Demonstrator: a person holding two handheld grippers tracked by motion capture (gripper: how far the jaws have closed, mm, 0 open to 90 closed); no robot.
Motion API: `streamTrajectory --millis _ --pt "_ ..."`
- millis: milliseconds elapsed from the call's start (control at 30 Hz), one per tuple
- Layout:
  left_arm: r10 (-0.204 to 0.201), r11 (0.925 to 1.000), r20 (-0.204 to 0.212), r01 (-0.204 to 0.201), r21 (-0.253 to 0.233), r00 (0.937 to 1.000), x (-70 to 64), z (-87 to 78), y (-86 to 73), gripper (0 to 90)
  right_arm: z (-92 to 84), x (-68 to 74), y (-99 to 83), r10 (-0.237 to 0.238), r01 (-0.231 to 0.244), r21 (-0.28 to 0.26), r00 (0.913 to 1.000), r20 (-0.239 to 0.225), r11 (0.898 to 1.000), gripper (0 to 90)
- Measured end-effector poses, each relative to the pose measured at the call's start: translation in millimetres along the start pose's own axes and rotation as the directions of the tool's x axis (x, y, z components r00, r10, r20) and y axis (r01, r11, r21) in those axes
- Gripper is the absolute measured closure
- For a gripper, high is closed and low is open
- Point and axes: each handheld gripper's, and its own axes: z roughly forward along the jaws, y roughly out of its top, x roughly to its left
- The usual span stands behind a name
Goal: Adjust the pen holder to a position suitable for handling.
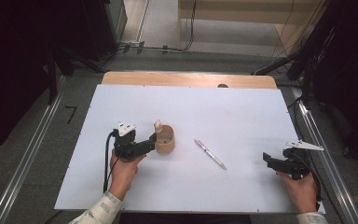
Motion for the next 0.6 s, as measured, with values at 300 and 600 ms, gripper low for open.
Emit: streamTrajectory --millis 300,600 --pt "0.023 0.9994 0.025 -0.023 0.024 0.9994 -7.1 11.5 4.7 21.1 0.4 0.1 0.0 0.001 -0.001 0.002 1.0 0.001 1.0 17.0" --pt "0.057 0.9966 0.044 -0.06 0.056 0.9974 -11.1 27.2 9.0 25.9 0.7 -0.2 -0.3 0.002 -0.002 0.004 1.0 -0.002 1.0 17.0"
